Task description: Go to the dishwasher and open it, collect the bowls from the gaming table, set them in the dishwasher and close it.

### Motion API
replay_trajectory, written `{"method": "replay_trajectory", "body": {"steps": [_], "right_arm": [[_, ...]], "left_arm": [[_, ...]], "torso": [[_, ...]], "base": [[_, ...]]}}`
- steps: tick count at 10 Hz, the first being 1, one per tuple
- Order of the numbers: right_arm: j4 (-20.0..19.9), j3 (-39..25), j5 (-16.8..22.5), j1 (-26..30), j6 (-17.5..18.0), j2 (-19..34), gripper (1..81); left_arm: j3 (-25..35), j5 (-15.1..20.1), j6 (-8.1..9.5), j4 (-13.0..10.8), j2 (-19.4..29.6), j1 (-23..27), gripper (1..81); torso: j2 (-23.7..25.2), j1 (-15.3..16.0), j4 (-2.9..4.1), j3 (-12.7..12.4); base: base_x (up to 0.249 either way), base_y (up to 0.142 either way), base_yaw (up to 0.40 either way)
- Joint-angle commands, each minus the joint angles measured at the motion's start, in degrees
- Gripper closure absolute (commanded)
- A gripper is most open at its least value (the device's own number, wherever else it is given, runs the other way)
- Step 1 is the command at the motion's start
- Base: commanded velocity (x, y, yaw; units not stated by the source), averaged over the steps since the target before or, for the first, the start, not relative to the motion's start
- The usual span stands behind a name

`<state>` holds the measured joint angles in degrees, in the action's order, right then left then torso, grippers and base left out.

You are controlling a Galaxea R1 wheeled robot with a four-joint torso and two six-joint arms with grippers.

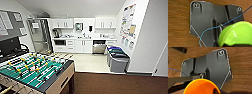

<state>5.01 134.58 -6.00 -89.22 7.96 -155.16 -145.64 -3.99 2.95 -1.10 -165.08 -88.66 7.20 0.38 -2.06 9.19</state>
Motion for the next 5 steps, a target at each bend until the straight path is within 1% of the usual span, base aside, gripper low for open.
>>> {"method": "replay_trajectory", "body": {"steps": [1,5], "right_arm": [[0.61,-0.30,2.83,2.33,-0.23,1.41,81.1],[0.53,0.14,2.83,2.24,-0.23,1.32,81.1]], "left_arm": [[0.18,3.20,-0.23,-0.40,0.63,2.13,81.1],[0.18,3.20,-0.23,-0.66,0.37,2.13,81.1]], "torso": [[0.00,0.00,0.00,0.00],[-0.02,0.02,0.00,0.00]], "base": [[0.159,0.000,0.000],[0.159,0.000,0.000]]}}
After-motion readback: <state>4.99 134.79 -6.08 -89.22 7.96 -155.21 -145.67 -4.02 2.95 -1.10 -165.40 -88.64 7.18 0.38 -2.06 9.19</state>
